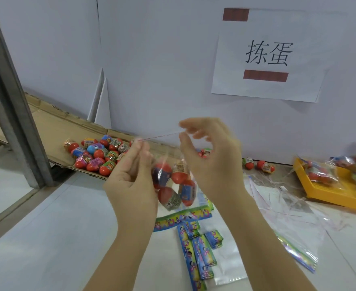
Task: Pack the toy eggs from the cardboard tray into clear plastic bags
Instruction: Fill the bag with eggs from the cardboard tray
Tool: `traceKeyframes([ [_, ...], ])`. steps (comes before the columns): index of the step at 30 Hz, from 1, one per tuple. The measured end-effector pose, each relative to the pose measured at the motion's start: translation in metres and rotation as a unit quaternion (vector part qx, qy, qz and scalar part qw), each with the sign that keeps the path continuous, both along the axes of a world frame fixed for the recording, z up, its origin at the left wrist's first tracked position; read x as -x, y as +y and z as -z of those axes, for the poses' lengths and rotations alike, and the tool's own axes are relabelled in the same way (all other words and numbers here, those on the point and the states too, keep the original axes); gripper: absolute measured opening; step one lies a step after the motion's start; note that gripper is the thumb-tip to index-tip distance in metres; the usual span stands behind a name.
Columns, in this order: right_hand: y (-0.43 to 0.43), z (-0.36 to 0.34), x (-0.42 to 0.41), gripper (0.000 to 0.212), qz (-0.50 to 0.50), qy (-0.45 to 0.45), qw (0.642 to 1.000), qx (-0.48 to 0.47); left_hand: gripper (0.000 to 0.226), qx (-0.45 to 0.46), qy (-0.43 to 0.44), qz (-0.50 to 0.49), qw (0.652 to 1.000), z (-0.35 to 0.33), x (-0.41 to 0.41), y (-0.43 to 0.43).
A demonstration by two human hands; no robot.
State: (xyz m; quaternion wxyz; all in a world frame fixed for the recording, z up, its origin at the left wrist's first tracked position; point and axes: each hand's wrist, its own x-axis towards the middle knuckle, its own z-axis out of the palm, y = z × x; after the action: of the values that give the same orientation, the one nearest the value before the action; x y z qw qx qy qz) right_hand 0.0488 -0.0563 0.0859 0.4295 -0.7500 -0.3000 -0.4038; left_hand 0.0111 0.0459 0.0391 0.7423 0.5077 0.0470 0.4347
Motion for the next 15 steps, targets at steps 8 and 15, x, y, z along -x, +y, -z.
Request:
traceKeyframes([
  [8,0.003,0.002,0.002,0.01,-0.026,-0.046,0.992,0.111,0.04,-0.172,-0.001,-0.018,0.985,0.006,0.007,-0.009],
  [15,-0.002,0.002,-0.003,0.009,0.046,-0.134,0.979,0.144,0.039,-0.229,-0.001,-0.022,0.973,0.013,0.005,-0.008],
])
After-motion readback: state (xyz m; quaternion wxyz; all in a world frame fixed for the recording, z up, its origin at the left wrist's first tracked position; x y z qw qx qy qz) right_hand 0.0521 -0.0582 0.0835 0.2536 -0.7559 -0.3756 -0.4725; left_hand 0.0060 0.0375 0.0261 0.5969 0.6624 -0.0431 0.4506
